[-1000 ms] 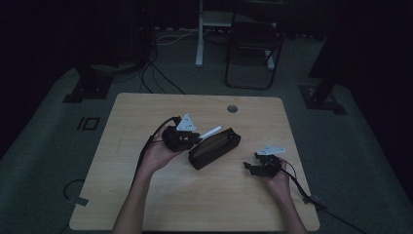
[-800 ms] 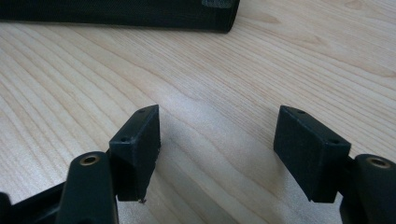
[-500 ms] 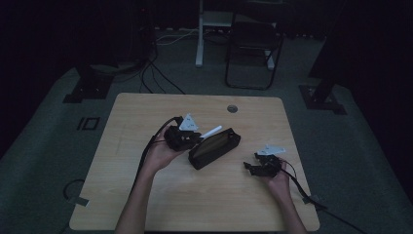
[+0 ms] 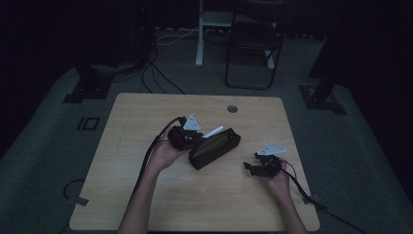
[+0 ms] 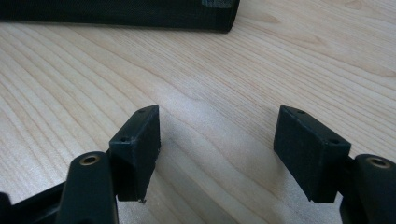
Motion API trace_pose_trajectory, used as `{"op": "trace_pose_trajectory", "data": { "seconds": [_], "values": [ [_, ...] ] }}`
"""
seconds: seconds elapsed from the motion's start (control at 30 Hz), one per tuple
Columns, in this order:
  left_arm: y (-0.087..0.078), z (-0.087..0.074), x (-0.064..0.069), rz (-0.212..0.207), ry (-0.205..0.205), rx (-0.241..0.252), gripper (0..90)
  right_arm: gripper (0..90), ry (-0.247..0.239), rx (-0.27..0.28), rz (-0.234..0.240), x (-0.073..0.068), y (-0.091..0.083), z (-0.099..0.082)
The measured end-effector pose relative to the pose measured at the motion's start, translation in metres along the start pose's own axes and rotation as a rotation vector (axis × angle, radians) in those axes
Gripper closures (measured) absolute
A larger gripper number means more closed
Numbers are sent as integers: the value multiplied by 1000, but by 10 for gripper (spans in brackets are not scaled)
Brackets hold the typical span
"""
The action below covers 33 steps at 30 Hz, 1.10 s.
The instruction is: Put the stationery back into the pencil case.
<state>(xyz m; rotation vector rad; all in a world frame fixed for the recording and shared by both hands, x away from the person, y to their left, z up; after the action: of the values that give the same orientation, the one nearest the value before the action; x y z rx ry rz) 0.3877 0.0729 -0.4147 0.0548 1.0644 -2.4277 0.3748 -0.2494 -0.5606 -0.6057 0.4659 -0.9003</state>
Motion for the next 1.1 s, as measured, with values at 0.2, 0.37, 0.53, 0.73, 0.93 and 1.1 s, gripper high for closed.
{"op": "trace_pose_trajectory", "data": {
  "seconds": [0.2, 0.37, 0.53, 0.73, 0.93, 1.1],
  "values": [
    [5, 0, -1, -1, -7, -3, 786, 319, 1, 1, 0, 0, 0, 0],
    [8, 0, -1, -4, -9, -3, 786, 319, 0, 1, 0, 0, 0, 0],
    [10, 1, -1, -5, -10, -4, 786, 319, -1, 1, -1, 0, 0, 0],
    [13, 1, -2, -1, -18, -6, 786, 319, 0, 2, 0, 0, 0, 0],
    [16, 3, -1, 0, -17, -3, 786, 319, 0, 2, 0, 0, 0, 0],
    [19, 3, -1, 1, -20, -3, 786, 319, -2, 3, 0, 0, 0, 0]
  ]
}}
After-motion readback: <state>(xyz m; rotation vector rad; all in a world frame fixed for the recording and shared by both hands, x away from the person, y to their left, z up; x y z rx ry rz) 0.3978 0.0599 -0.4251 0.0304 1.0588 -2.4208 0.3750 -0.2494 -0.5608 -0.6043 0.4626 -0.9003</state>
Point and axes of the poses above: each handheld gripper's, and its own axes: y roughly forward along the jaws, z roughly out of its top, x roughly to its right, the point moved 1 cm from there along y, roughly forward along the jaws, and after that the axes turned 9 degrees about y, right-handed, at the moved point
